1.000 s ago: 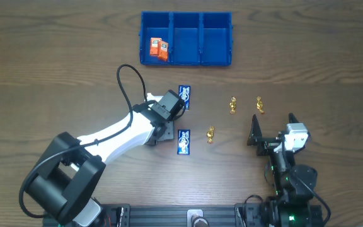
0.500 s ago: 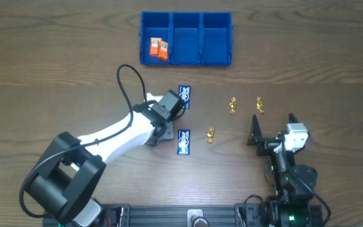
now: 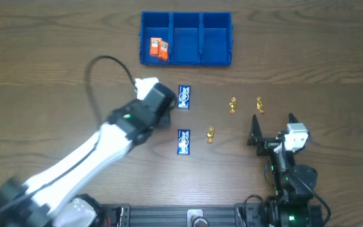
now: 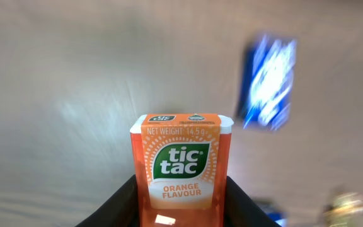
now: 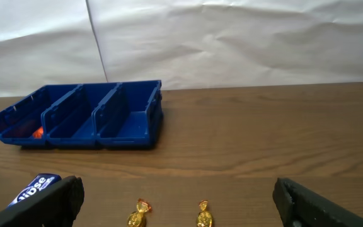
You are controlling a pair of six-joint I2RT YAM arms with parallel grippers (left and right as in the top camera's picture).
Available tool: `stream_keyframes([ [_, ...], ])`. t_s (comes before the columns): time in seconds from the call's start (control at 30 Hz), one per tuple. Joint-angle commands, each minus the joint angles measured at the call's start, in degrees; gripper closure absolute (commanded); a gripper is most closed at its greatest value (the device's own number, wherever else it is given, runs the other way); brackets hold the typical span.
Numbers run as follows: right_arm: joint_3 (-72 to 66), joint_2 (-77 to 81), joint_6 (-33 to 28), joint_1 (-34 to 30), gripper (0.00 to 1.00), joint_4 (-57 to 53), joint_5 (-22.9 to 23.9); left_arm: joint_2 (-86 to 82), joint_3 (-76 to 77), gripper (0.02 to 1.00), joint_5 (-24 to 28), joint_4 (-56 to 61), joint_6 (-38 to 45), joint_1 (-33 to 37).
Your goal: Sort Candies Into Trays
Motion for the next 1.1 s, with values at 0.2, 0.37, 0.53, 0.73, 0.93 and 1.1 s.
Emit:
stream_keyframes([
  [0.2, -0.1, -0.2, -0.4, -0.5, 0.003, -0.3, 0.1, 2.1, 24.3, 0.693, 1.4, -0.2, 15.5, 16.0],
  [0.37, -0.1, -0.2, -0.4, -0.5, 0.003, -0.3, 0.1, 15.7, 38.6, 0.693, 4.3, -3.0, 17.0, 16.9],
  [0.53, -0.1, -0.2, -0.4, -0.5, 0.003, -0.3, 0.1, 29.9, 52.4, 0.695, 6.1, -9.4, 17.0, 16.9],
  [0.73, -0.1, -0.2, -0.4, -0.5, 0.003, -0.3, 0.1, 41.4, 62.7, 0.702, 8.5, -17.0, 19.4, 16.7],
  [0.93, -0.1, -0.2, -0.4, -0.5, 0.003, -0.3, 0.1, 47.3, 65.3, 0.691, 9.9, -17.3, 19.5, 16.6],
  [1.1, -0.1, -0.2, -0.4, -0.5, 0.003, -0.3, 0.1, 48.9, 65.2, 0.691, 9.9, -18.6, 19.9, 16.9],
])
